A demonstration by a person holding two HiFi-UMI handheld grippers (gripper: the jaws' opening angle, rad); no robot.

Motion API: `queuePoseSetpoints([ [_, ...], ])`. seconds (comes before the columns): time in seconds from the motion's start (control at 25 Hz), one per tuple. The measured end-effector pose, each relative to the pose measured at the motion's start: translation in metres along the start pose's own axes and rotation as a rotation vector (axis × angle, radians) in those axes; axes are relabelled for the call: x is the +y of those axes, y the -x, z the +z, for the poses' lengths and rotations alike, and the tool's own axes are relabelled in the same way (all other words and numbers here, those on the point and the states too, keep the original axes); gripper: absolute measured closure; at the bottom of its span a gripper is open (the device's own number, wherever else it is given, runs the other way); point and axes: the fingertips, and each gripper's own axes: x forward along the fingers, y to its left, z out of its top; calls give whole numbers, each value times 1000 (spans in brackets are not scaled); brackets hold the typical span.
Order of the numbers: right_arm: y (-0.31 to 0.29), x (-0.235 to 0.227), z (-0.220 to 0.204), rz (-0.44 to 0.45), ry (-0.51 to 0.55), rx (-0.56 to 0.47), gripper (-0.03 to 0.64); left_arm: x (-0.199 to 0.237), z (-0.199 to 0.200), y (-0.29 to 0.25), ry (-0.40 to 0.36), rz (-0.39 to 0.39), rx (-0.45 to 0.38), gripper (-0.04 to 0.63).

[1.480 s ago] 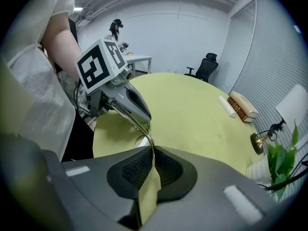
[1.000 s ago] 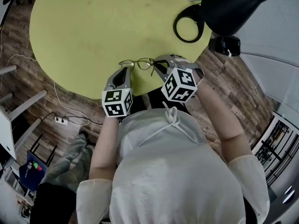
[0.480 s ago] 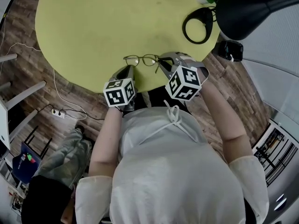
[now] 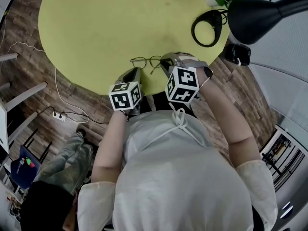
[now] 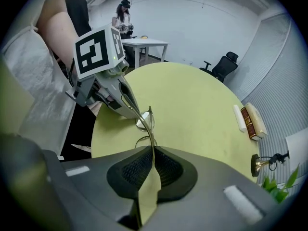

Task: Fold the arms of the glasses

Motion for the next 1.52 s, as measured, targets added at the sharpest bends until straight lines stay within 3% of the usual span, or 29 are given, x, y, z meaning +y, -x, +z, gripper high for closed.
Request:
queuePoseSetpoints([
  [0.44,-22,-2,21,73,-65,-64,601,3,3,-1,41,18,-18,589],
  [0.88,-46,-3,31,87,-106,-76,606,8,4,-5,86,12,-7,589],
  [1.52,-55,-7,35,182,-94,-101,594,9,5,-3,94,-7,21,589],
])
